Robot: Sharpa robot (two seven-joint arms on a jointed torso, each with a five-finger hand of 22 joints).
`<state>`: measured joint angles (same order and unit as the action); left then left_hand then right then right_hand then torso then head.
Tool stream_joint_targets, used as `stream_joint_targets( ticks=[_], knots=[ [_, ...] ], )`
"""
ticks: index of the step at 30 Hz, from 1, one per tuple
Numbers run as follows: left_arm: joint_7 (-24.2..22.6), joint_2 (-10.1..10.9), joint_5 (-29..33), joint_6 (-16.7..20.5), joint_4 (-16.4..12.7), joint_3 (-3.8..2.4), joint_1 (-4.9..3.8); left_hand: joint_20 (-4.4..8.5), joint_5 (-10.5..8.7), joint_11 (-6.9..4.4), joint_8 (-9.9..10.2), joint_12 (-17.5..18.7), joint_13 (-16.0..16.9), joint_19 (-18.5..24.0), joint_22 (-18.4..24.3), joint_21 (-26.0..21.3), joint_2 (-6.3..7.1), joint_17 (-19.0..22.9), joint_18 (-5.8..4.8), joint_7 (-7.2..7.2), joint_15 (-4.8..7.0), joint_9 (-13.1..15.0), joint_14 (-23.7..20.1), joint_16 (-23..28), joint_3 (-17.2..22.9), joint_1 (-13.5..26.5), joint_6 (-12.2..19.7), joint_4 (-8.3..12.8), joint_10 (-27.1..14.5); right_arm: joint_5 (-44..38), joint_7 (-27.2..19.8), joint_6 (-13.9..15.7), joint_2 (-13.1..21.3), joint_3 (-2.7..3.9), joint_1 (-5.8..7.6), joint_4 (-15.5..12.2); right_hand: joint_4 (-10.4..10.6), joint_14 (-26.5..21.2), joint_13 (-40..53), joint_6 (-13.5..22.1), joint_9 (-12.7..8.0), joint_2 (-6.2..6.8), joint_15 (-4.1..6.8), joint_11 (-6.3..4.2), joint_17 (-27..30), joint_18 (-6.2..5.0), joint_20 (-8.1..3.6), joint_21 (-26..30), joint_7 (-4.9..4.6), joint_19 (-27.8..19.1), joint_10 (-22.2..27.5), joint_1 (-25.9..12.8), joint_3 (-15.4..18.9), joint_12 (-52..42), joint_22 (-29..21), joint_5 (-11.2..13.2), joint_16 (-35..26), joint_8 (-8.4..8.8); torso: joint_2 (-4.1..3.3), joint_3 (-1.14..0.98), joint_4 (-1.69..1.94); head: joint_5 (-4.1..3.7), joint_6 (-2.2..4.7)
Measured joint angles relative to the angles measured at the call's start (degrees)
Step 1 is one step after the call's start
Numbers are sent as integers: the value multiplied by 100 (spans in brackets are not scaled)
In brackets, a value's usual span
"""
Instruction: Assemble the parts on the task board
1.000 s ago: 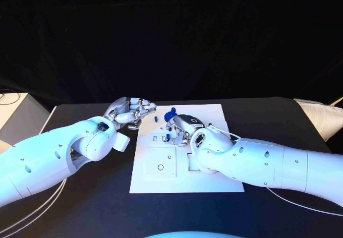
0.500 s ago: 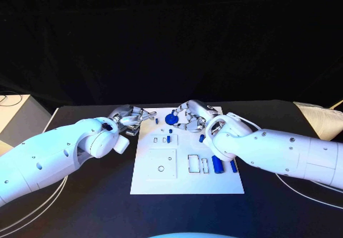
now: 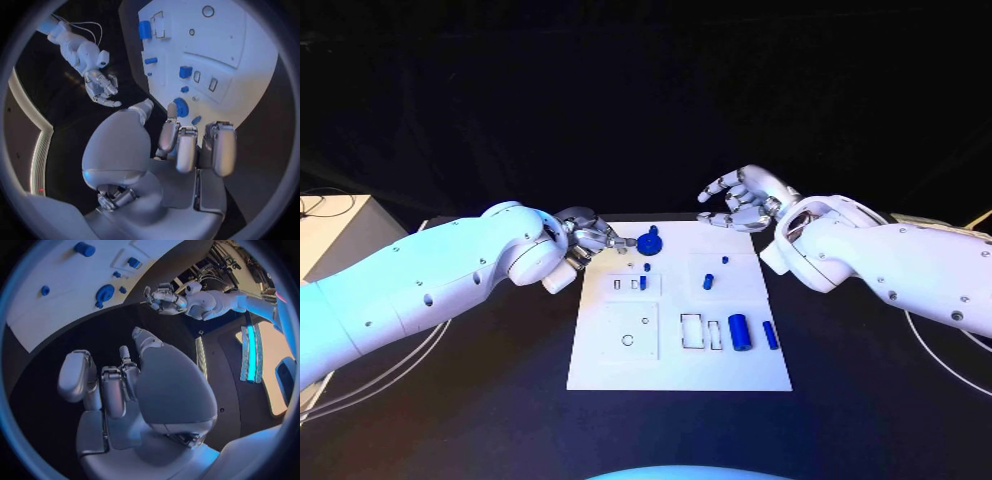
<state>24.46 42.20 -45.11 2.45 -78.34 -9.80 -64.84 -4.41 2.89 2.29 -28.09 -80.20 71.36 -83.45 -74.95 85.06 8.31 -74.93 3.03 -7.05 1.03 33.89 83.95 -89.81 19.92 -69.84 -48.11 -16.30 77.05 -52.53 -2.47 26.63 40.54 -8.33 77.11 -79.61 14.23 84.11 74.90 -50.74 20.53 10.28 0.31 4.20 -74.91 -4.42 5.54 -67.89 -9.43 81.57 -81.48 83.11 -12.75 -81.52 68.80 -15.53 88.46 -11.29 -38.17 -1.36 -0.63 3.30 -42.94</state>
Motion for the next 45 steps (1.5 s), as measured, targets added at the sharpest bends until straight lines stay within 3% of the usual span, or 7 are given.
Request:
stream_joint_targets(
  ticks=[5,8,12,19,26,34,45],
  knots=[
    [394,-273,-355,-357,181,254,-227,11,0,0,-55,0,12,-10,0,15,29,0,0,2,0,44,0,0,154,-29,-2,-32,0,395,-64,-145,64,11,59,177,8,0,0,0,13,63,0,20,0,0,0,0,0,0,-20,-64,-9,0,-2,-22,0,-57,48,-20,-13,36,-55],
    [566,-441,-528,-547,289,370,-317,20,0,0,-152,0,4,-20,0,15,75,0,0,34,0,120,0,0,216,19,-35,-45,0,543,-63,-219,73,12,68,266,19,0,0,12,20,121,0,20,0,0,0,38,12,0,-20,-122,-13,0,-44,-22,0,-66,68,-34,-26,53,-85],
    [731,-628,-754,-760,417,471,-387,20,0,0,-212,0,-40,-20,1,15,84,0,0,34,0,209,0,0,248,291,-35,-45,0,656,-36,-289,68,12,74,349,41,0,2,21,25,144,0,20,0,0,0,62,21,0,-20,-145,9,0,-68,-22,0,-66,79,-46,-33,63,-107],
    [918,-899,-1111,-1054,647,639,-520,20,0,8,-239,51,-128,-19,1,15,92,1,0,30,0,301,0,0,189,608,30,-54,-61,732,49,-349,60,12,84,409,41,0,4,21,25,144,0,20,0,0,0,62,21,0,-20,-145,9,0,-78,-22,-1,-66,73,-46,-32,79,-127],
    [1015,-1085,-1306,-1245,835,723,-570,20,0,8,-239,78,-152,-19,1,15,62,1,1,30,0,310,0,0,189,638,30,-53,-100,740,119,-371,58,12,92,410,40,0,4,21,25,143,0,20,0,0,0,102,21,-1,-20,-145,9,0,-100,-22,-3,-66,63,-42,-31,85,-146],
    [1069,-1229,-1418,-1388,985,753,-582,20,0,9,-239,86,-182,-19,2,15,57,1,0,50,-1,318,0,0,189,643,50,-53,-104,739,162,-375,64,13,110,405,40,0,3,21,25,143,0,20,0,0,0,103,21,-1,-20,-145,9,0,-100,-22,-3,-66,49,-41,-35,52,-177],
    [1100,-1376,-1453,-1556,1121,806,-584,19,0,-3,-265,123,-222,-19,2,15,32,1,1,50,-1,364,0,0,196,668,50,-47,-152,737,191,-376,66,14,119,407,40,0,2,20,24,143,0,20,0,0,0,103,20,-1,-20,-145,9,0,-100,-22,-4,-66,18,-49,-58,73,-183]
  ],
)
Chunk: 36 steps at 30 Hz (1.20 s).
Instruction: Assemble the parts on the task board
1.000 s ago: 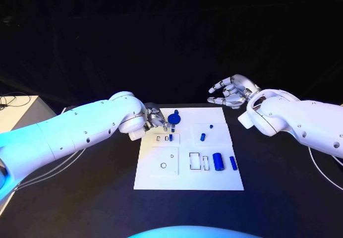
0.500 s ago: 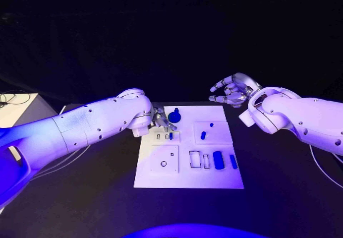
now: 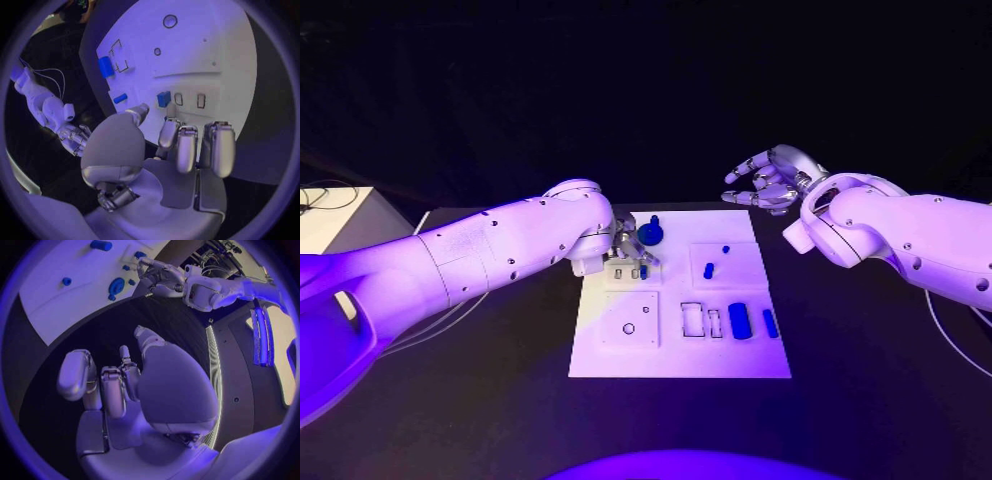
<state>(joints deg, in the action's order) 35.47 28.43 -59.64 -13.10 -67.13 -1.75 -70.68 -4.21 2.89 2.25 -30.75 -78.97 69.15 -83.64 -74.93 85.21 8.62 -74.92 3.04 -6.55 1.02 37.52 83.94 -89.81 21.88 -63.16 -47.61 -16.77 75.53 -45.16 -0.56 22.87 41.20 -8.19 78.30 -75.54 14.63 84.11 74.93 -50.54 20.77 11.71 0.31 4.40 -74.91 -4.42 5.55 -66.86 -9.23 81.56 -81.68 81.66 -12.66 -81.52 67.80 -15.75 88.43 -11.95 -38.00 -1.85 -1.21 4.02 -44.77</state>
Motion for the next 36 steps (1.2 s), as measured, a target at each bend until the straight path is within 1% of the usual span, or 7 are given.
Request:
stream_joint_targets(
  ticks=[3,11,22,25,28,32,36],
  knots=[
    [4,-12,-1,-41,23,11,0,0,0,-10,-24,0,-9,0,0,0,-34,0,-1,-10,0,22,0,0,55,-46,32,31,-10,0,4,-1,-3,0,2,0,0,0,0,20,0,0,0,0,0,0,0,0,20,0,0,0,0,0,0,0,0,0,-1,0,0,-1,-10],
    [14,-37,0,-129,63,44,0,0,0,9,-35,0,-17,0,0,0,-23,0,0,0,0,47,0,0,139,-100,42,25,-30,-1,17,-4,-1,1,4,-4,0,0,0,20,-1,0,0,0,0,0,0,0,20,0,0,0,0,0,0,0,0,0,-2,-3,-4,-2,-51],
    [19,-48,11,-214,65,57,0,0,0,9,-57,0,-17,0,1,0,-12,0,0,0,0,88,0,0,214,-179,42,36,-30,-3,34,-10,-4,2,5,-10,16,0,-1,20,4,0,0,0,0,0,0,0,20,0,0,0,-17,0,-7,-22,0,-23,2,-3,2,-18,-85],
    [19,-46,15,-236,61,59,0,0,0,9,-85,0,-16,0,1,0,34,0,0,1,0,120,0,0,300,-261,42,60,-30,-3,39,-12,-11,2,5,-7,16,0,-1,20,4,0,0,0,0,0,0,0,20,0,0,0,-17,0,-7,-22,0,-23,3,-7,5,-21,-89],
    [20,-43,18,-258,60,60,0,0,0,-10,-122,-1,-20,0,1,0,36,0,0,1,21,157,21,0,418,-388,42,80,-49,-4,43,-14,-14,2,5,-4,16,0,-1,20,4,0,0,0,0,0,0,0,20,0,0,0,-17,0,-7,-22,0,-23,5,-7,5,-21,-96],
    [21,-42,24,-279,58,61,0,21,0,-21,-152,25,-27,-21,1,0,96,0,0,14,42,223,0,0,693,-551,55,149,-61,-4,47,-17,-18,2,5,-2,16,0,-2,20,4,0,0,0,0,0,0,0,20,0,0,0,-17,0,-7,-22,0,-23,5,-9,5,-17,-99],
    [21,-48,39,-284,55,62,0,21,0,-31,-174,26,-42,-21,1,0,75,0,0,21,42,257,0,0,846,-579,63,175,-70,-6,51,-20,-20,2,6,-1,16,0,-2,20,4,0,0,0,0,0,0,0,20,0,0,0,-17,0,-7,-22,0,-23,4,-9,4,-12,-99]
  ],
)
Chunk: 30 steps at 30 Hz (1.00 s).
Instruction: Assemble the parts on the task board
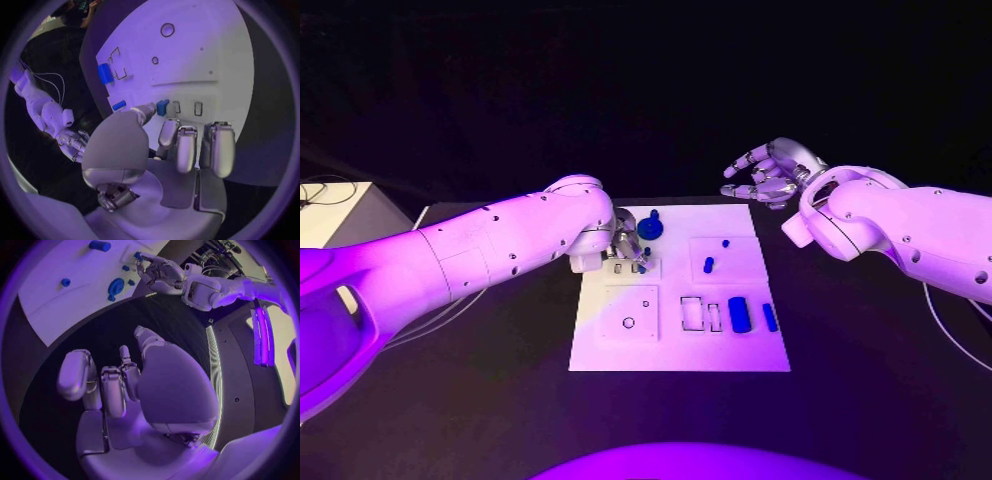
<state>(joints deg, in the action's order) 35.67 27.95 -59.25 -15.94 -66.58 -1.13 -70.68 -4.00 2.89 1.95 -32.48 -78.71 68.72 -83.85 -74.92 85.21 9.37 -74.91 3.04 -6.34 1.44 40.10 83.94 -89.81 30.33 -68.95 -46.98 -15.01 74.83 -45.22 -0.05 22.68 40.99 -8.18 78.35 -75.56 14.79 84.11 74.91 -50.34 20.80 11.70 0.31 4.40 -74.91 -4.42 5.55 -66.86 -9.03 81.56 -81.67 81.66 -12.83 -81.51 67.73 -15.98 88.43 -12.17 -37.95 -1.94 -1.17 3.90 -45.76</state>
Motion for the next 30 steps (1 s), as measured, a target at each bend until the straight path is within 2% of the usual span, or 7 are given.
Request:
stream_joint_targets(
  ticks=[12,20,22,24,25,26,30],
  knots=[
    [-3,-32,119,39,25,4,1,0,-2,-39,-59,121,-162,0,0,0,-3,0,0,29,20,99,20,0,734,-119,51,263,-126,-4,13,-12,-6,0,1,0,0,0,0,0,0,0,0,0,0,0,0,0,0,0,0,0,0,0,0,0,0,0,-7,-2,-3,6,-12],
    [-11,50,288,136,-4,14,10,17,-25,-40,-167,235,-339,-17,1,0,-11,0,0,24,59,126,19,0,1374,-126,99,664,-185,-12,23,-35,-4,0,0,8,0,0,-1,18,7,0,0,0,0,0,0,4,-18,0,0,0,0,0,-8,0,0,0,-3,-3,1,6,-29],
    [-13,100,347,171,-33,14,10,21,185,-45,-167,235,-340,-21,1,0,-40,0,0,46,60,126,20,0,1421,-89,121,616,-180,-16,25,-42,-3,0,0,10,0,0,1,18,7,0,0,0,0,0,0,21,-18,0,0,0,0,0,-8,0,0,0,-3,-3,1,6,-27],
    [-14,167,423,218,-78,11,10,21,680,-87,-171,235,-336,-21,0,0,-21,0,0,67,80,126,0,0,1462,80,143,576,-137,-22,29,-51,0,0,0,13,0,0,4,18,6,0,0,0,0,0,0,21,-18,0,0,0,0,0,-8,0,0,0,-3,-2,4,6,-22],
    [-15,198,459,239,-98,7,10,21,804,-93,-333,235,-334,-21,1,0,-3,0,0,83,81,126,-1,0,1475,144,159,563,-132,-25,31,-55,3,0,0,15,0,0,4,18,7,0,0,0,0,0,0,21,-18,0,0,0,0,0,-8,0,0,0,-3,-2,6,6,-20],
    [-15,244,516,270,-133,3,10,21,914,-93,-333,235,-331,-21,1,0,9,0,0,83,81,126,-1,0,1475,195,159,563,-131,-30,33,-60,8,0,0,17,0,0,4,18,6,0,0,0,0,0,0,21,-18,0,0,0,0,0,-8,0,0,0,-2,-2,8,6,-18],
    [-16,384,707,374,-254,-5,10,60,1425,-126,-636,235,-293,-15,1,0,74,0,1,84,102,126,21,0,1476,401,160,564,-99,-45,40,-73,21,0,-1,21,0,0,4,19,6,0,0,0,0,0,0,21,-18,0,0,0,0,0,-8,0,0,0,4,-4,17,5,-16]
  ],
)
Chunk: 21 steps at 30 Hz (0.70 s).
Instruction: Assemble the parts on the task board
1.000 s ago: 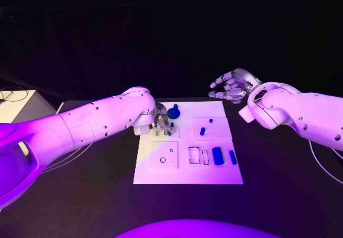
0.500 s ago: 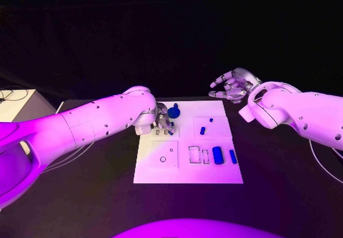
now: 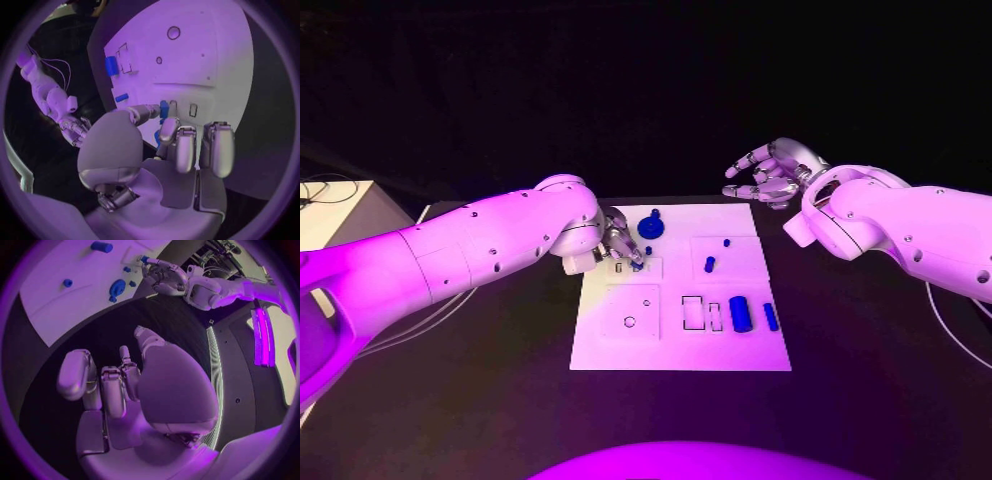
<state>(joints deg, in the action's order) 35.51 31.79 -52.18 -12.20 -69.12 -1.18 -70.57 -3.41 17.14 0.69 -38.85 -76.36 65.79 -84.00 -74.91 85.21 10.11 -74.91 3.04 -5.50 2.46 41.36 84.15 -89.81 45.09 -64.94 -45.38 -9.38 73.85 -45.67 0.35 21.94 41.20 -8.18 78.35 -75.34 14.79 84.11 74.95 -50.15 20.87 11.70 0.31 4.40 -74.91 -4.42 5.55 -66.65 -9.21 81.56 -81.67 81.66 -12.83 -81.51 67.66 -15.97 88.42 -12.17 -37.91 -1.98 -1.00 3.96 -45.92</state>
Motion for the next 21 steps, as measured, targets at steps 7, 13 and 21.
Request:
stream_joint_targets(
  ticks=[7,13,21],
  knots=[
    [-2,142,274,223,-165,-4,0,56,1005,-102,-473,-65,116,-13,0,0,175,0,-1,1,92,0,-31,0,-5,292,0,18,145,-19,13,-22,13,0,0,17,0,0,0,0,0,0,0,0,0,0,0,0,0,0,0,0,0,0,-1,0,0,0,2,-3,4,17,2],
    [-6,147,356,394,-199,15,0,75,1193,-149,-554,-161,271,7,0,0,190,0,-1,-11,118,2,-16,0,-35,381,-32,48,299,-38,20,-35,13,-1,0,24,0,0,-1,0,0,0,0,0,0,-1,0,0,0,0,0,0,0,0,-10,0,0,0,-2,-4,-5,41,5],
    [-6,89,190,557,-191,43,0,116,1200,-191,-599,-220,357,7,0,27,213,0,-1,0,154,2,-10,0,-66,436,-44,80,399,-56,26,-47,13,-1,0,27,16,0,-2,0,-1,0,0,0,0,0,0,27,0,0,0,0,-16,0,-21,-22,0,0,-10,-8,-16,59,-4]
  ],
)
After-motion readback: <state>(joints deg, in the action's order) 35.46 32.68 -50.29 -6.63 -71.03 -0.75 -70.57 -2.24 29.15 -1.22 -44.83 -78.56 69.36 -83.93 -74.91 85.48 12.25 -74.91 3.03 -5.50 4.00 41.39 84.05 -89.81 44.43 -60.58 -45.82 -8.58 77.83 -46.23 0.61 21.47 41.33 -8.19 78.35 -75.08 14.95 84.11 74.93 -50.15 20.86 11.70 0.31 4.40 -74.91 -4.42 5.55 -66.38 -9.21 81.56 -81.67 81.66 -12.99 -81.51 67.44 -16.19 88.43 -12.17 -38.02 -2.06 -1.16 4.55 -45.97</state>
